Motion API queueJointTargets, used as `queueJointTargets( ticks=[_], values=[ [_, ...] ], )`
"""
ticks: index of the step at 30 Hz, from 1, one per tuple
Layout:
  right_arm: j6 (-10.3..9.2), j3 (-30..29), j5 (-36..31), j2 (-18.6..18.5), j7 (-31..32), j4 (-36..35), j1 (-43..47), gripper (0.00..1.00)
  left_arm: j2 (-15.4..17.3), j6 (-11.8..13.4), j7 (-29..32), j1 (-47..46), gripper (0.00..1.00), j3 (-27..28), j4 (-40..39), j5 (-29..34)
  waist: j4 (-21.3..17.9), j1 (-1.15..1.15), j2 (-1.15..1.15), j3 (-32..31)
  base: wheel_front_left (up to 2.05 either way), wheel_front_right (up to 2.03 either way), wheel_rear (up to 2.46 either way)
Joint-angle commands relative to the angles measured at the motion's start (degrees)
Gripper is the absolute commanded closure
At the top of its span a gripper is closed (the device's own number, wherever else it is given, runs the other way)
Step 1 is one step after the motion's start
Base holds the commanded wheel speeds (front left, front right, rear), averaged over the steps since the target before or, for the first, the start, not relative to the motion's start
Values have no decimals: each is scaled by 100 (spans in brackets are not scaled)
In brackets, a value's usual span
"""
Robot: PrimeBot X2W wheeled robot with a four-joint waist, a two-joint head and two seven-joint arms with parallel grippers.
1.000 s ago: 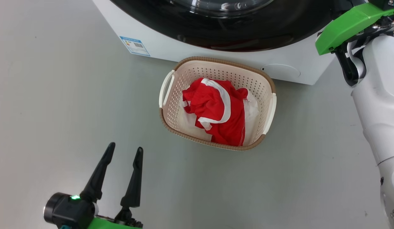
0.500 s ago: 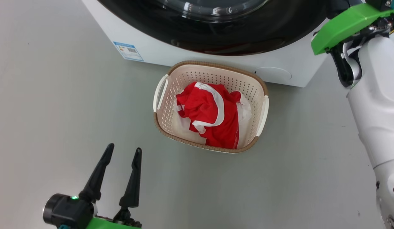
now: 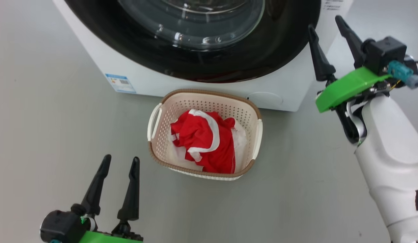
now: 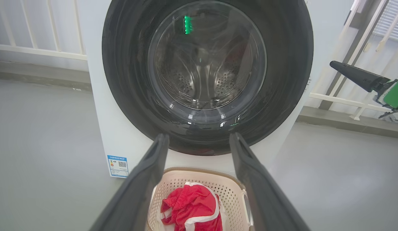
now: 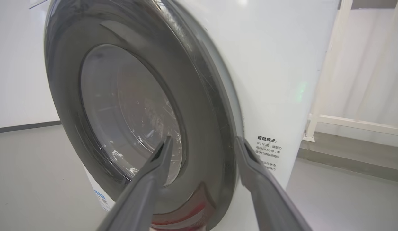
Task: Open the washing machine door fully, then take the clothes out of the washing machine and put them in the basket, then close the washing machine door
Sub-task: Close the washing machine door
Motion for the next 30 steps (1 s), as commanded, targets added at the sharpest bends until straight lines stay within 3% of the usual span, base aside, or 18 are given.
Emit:
queueJointTargets(
  ticks=[1, 16, 30],
  values=[
    [-21, 65, 4, 68, -35, -243, 176, 0, 36, -31, -69, 65, 0, 197, -156, -35, -244, 0, 0, -258, 0, 0, 0],
    [-21, 11, 165, 60, -35, -1462, 2235, 0, 83, -68, -69, 567, 0, 504, -182, 44, -852, 0, 0, -1210, 0, 0, 0],
    [-21, -166, 544, -188, -35, -2550, 3678, 0, 90, -76, -69, 1039, 0, 860, -378, 43, -1188, 0, 0, -1603, 0, 0, 0]
  ],
)
